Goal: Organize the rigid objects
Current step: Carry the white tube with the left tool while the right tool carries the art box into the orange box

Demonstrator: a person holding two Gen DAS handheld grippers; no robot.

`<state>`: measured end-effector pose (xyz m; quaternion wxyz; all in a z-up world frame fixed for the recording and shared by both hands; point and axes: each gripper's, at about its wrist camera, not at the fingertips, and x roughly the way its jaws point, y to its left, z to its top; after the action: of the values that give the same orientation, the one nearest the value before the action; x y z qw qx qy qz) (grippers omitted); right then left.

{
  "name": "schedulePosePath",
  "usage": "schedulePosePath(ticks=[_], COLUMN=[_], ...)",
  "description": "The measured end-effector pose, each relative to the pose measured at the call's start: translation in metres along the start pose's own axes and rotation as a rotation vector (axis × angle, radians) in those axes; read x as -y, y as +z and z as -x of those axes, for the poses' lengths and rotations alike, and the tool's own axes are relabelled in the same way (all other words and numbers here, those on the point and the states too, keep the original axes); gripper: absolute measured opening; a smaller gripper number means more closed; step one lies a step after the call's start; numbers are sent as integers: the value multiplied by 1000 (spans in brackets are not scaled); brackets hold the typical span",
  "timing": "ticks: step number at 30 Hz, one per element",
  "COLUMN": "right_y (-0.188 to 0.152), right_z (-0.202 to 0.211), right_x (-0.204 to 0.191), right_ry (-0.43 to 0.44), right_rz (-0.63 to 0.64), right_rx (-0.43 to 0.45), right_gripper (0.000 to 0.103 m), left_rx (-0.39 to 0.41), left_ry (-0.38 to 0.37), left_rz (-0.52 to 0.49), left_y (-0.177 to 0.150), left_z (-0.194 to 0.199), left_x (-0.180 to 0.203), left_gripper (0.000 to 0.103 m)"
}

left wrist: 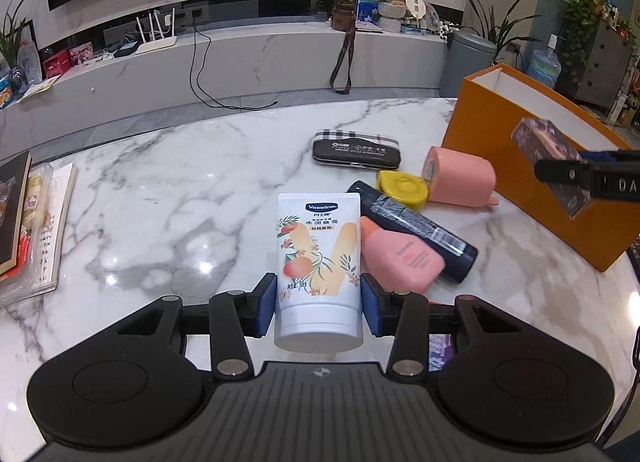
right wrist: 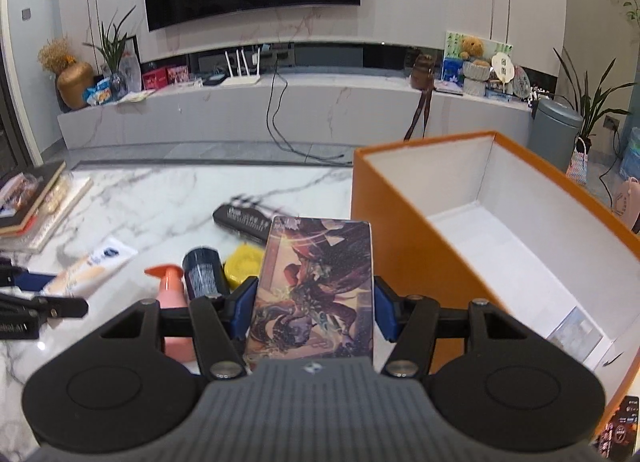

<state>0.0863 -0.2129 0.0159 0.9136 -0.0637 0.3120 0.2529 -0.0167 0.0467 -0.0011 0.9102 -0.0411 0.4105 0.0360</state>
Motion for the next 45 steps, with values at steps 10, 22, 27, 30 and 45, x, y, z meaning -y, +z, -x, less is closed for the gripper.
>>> schedulePosePath(ticks=[10,22,27,30,45], right_y=[21,44,48,50,61], right_z=[27,40,37,35,7], right_x=[31,94,111,123,171], right_ry=[-25,-112,-153,-173,-279], right_rz=[-62,-164,-197,-234,-418], right_rx=[90,134,136,133,63], right_gripper=[60,60,60,60,60], left_rx=[12,96,110,120,50], left_ry=[-35,-148,-195,-212,-289], left_rz=[-57,-200,-296,-351,-547], left_y=[23,101,135,154,180], left_z=[6,-5,-20,-30,-88], left_x=[36,116,154,173,223], left_gripper=[50,50,50,50,50])
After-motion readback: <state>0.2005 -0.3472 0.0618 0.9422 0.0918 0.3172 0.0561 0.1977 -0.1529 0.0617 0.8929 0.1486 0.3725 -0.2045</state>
